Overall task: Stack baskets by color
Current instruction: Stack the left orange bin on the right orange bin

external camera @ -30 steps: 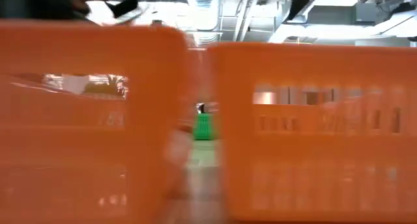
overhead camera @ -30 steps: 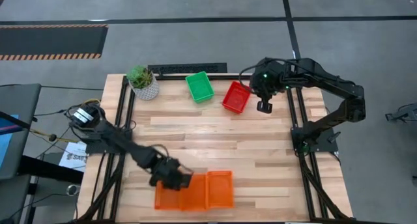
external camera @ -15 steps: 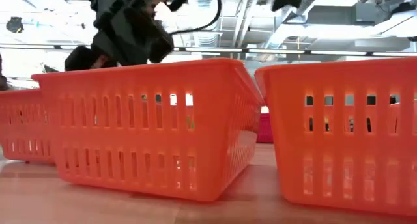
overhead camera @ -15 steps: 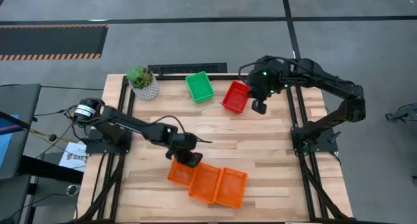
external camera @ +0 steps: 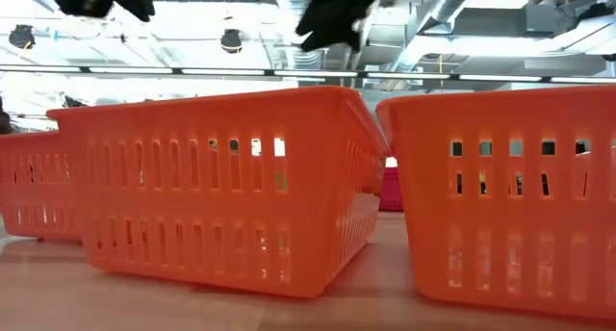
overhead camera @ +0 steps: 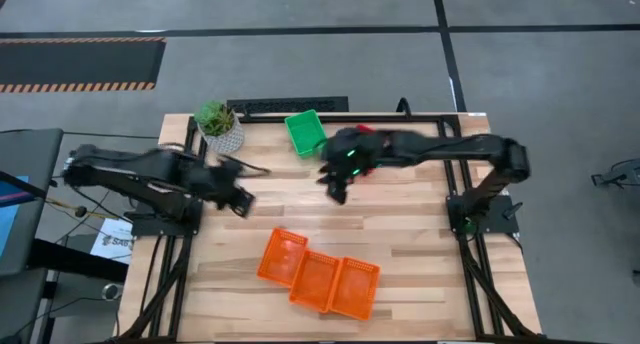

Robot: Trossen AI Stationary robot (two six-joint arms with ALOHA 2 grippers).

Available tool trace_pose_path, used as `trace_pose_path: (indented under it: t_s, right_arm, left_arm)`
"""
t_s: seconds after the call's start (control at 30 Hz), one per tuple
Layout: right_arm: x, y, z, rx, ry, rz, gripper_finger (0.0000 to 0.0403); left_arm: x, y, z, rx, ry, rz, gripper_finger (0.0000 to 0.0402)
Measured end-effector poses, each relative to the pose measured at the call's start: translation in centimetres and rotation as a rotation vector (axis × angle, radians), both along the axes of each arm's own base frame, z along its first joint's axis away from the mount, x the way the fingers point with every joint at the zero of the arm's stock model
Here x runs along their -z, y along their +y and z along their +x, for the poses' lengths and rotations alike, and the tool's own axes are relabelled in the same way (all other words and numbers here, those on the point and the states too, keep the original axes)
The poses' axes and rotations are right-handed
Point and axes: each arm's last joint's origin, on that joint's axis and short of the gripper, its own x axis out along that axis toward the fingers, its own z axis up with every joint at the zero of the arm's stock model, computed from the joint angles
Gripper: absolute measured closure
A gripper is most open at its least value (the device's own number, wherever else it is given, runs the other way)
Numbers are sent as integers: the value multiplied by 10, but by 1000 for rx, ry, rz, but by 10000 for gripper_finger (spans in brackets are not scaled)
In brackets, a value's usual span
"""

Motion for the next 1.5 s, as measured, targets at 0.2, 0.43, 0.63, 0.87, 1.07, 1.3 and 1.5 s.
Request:
trace_pose_path:
  t_s: [0.2, 0.43, 0.63, 0.87, 1.07, 1.3, 1.5]
  right_arm:
    - [50, 16, 56, -44, 77, 7, 209]
    - [96, 34, 98, -101, 163, 4, 210]
    - [121, 55, 113, -185, 210, 49, 211]
    - [144, 82, 120, -234, 234, 61, 212]
    - [171, 84, 121, -197, 327, 93, 221]
    - [165, 82, 120, -175, 319, 104, 232]
    - [157, 79, 118, -145, 314, 124, 231]
  left_arm:
    - [-23, 11, -58, -173, -155, 82, 309]
    - [-29, 19, -84, -242, -211, 110, 223]
    - [-26, 20, -90, -255, -178, 130, 207]
    - [-24, 21, -92, -238, -141, 151, 209]
    - [-23, 21, -93, -227, -126, 163, 209]
    - [-23, 21, -93, -215, -116, 174, 209]
    - [-23, 21, -93, -206, -113, 184, 209]
